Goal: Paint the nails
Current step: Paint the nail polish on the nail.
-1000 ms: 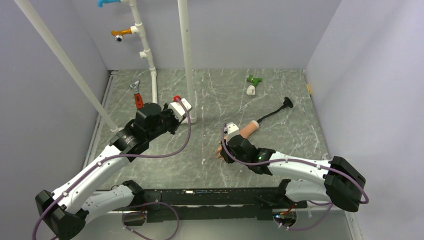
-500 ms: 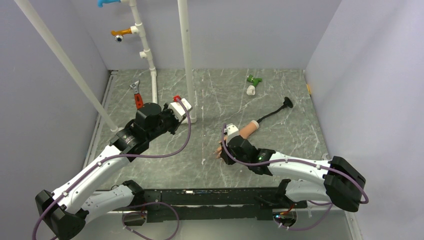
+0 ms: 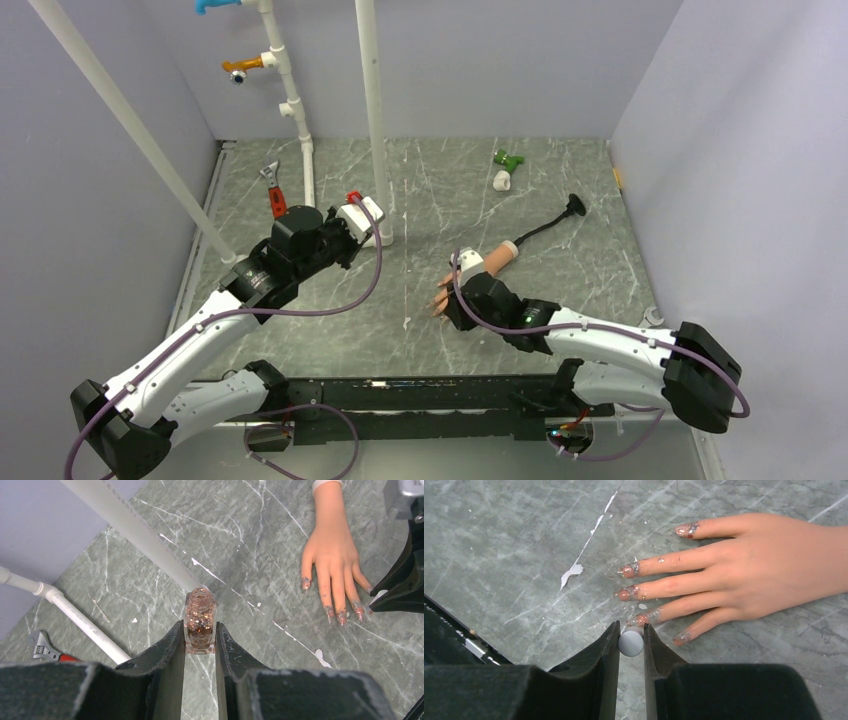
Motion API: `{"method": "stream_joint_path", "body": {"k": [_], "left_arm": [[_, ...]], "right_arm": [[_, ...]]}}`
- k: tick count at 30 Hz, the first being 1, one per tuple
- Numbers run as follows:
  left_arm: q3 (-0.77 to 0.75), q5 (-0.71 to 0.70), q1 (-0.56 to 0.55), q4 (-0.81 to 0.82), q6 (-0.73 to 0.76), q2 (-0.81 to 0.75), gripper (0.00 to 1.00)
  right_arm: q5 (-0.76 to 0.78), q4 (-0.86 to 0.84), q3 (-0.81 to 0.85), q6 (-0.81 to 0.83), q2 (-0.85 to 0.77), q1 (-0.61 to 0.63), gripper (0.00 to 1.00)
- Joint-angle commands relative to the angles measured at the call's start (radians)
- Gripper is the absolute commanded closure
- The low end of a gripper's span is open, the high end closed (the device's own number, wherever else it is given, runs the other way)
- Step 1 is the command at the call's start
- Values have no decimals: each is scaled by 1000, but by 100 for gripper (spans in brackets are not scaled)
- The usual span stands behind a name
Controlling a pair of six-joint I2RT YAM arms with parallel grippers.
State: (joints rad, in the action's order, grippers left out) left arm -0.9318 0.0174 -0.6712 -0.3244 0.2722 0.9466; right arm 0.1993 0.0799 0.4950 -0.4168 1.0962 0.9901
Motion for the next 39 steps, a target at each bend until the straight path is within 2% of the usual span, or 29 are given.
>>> {"method": "stream_joint_path", "body": {"k": [1,9,20,31,39], "left_arm": [[-41,-14,-6,16,9,-10,100],[-38,-14,-11,18,12,-4,100],[-35,-14,-13,19,17,3,100],[-30,-14,-13,23,18,2,100],[-33,-14,-13,22,18,-1,100]], "right_arm": [[5,18,26,-14,-60,4,100],[9,17,43,-20,-36,5,100],[-19,-75,-6,-41,40,4,100],[-1,-140,38,11,114,4,100],[8,-137,62,19,100,4,100]]}}
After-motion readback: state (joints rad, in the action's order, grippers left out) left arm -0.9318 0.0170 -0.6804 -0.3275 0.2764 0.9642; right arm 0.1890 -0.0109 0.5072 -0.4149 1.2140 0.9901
